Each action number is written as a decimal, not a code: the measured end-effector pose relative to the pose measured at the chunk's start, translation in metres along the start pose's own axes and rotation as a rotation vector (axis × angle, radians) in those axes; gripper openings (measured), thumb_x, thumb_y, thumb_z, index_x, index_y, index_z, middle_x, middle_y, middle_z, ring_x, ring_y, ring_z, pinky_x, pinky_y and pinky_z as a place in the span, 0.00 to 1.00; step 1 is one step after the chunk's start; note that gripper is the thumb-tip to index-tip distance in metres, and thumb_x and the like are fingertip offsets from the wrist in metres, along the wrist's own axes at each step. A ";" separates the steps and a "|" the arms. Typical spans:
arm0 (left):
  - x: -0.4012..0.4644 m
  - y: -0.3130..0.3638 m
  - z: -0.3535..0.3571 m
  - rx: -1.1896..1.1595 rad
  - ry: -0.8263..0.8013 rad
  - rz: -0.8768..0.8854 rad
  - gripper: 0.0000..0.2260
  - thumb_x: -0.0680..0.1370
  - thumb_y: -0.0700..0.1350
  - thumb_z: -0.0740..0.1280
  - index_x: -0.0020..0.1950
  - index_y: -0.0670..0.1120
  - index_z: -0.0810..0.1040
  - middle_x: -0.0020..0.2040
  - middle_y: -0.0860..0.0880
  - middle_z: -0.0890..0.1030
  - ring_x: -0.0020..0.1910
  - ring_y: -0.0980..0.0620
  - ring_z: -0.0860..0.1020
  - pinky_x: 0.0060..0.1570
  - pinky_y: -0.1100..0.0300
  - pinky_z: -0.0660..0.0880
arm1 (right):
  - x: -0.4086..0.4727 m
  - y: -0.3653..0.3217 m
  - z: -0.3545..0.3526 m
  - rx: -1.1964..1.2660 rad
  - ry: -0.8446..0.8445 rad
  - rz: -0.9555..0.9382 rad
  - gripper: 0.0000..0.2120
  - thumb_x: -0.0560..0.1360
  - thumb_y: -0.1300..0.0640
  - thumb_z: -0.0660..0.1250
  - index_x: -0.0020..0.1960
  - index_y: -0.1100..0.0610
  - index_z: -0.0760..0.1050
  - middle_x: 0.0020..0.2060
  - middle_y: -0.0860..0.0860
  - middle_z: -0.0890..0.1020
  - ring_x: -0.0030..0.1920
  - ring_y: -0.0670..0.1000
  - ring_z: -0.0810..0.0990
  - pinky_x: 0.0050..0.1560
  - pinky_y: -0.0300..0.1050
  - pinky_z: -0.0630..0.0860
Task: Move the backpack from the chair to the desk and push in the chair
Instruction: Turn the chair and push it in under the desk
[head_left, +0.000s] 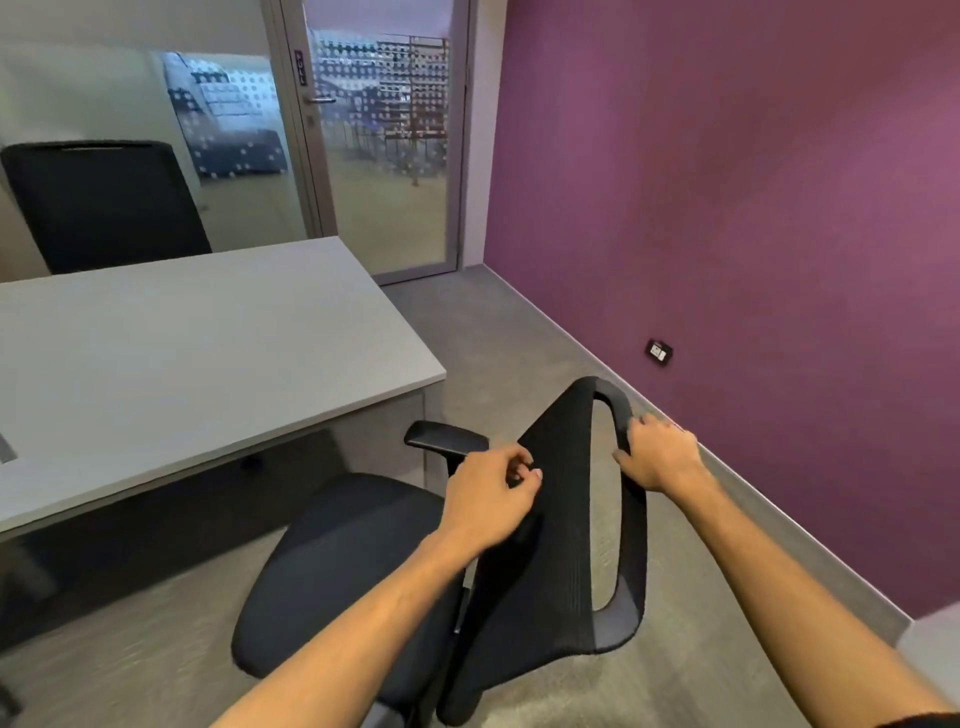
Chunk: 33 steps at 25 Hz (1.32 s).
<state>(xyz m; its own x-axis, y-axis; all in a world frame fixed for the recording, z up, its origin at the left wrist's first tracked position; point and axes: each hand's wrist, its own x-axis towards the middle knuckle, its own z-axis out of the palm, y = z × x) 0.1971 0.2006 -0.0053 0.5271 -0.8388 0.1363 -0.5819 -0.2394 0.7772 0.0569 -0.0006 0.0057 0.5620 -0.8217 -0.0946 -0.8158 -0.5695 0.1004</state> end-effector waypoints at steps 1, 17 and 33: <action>0.002 0.001 0.010 0.007 -0.039 0.008 0.09 0.74 0.53 0.66 0.50 0.53 0.81 0.43 0.56 0.84 0.36 0.59 0.77 0.41 0.58 0.75 | 0.003 0.004 0.009 0.050 -0.057 0.036 0.18 0.78 0.45 0.62 0.58 0.58 0.73 0.54 0.56 0.80 0.49 0.57 0.80 0.44 0.50 0.76; -0.057 0.016 0.088 0.732 -0.208 0.053 0.33 0.73 0.54 0.67 0.71 0.36 0.63 0.69 0.39 0.68 0.75 0.38 0.56 0.72 0.41 0.53 | -0.030 -0.052 0.025 0.456 -0.005 0.022 0.17 0.78 0.49 0.66 0.39 0.62 0.73 0.36 0.60 0.82 0.39 0.59 0.80 0.40 0.50 0.77; -0.102 -0.119 -0.084 0.718 -0.090 -0.293 0.11 0.72 0.53 0.63 0.47 0.47 0.78 0.44 0.48 0.83 0.42 0.45 0.81 0.36 0.55 0.70 | -0.049 -0.174 0.055 -0.026 0.144 -0.651 0.27 0.75 0.47 0.65 0.70 0.56 0.65 0.71 0.54 0.70 0.74 0.55 0.63 0.74 0.59 0.55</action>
<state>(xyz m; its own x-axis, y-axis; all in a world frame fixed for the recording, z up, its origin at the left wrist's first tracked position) 0.2647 0.3557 -0.0603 0.6868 -0.7216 -0.0874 -0.7011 -0.6894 0.1820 0.1637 0.1402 -0.0614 0.9529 -0.3030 -0.0107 -0.3008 -0.9492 0.0921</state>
